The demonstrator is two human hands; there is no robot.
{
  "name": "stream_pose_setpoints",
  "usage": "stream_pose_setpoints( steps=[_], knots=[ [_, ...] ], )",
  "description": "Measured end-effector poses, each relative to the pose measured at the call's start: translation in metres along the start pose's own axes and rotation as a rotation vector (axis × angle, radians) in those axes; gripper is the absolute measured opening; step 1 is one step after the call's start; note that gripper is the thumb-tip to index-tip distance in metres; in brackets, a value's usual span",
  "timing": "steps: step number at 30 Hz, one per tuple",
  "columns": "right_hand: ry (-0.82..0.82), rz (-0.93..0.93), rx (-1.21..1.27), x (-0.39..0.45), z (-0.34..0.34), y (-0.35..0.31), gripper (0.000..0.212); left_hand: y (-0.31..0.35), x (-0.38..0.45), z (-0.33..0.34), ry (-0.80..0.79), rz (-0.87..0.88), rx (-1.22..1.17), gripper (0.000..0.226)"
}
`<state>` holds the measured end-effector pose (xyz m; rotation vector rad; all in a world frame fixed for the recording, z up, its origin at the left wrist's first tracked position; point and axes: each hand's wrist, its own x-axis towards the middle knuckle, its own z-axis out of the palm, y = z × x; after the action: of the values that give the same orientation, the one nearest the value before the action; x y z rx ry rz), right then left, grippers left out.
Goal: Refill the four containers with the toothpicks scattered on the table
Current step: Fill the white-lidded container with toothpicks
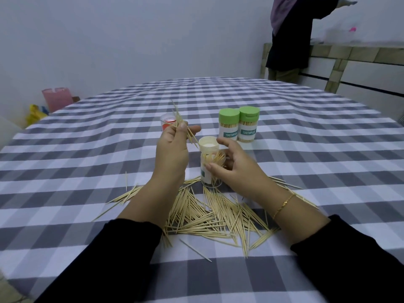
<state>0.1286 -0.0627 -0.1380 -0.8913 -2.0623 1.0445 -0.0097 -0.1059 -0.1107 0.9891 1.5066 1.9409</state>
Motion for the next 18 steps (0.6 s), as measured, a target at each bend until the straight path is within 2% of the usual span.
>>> stream_pose_setpoints(
  steps=[5, 14, 18],
  knots=[
    [-0.001, -0.011, 0.018, -0.001, 0.001, -0.001, 0.066, 0.005, -0.003, 0.011, -0.086, 0.036, 0.006, 0.026],
    [-0.010, -0.043, 0.096, 0.001, 0.000, 0.000, 0.053, -0.011, -0.010, 0.013, -0.252, -0.055, 0.025, 0.021],
    [-0.004, 0.002, 0.165, 0.002, -0.003, -0.001, 0.075, -0.013, -0.011, 0.008, -0.306, -0.044, 0.086, 0.019]
  ],
)
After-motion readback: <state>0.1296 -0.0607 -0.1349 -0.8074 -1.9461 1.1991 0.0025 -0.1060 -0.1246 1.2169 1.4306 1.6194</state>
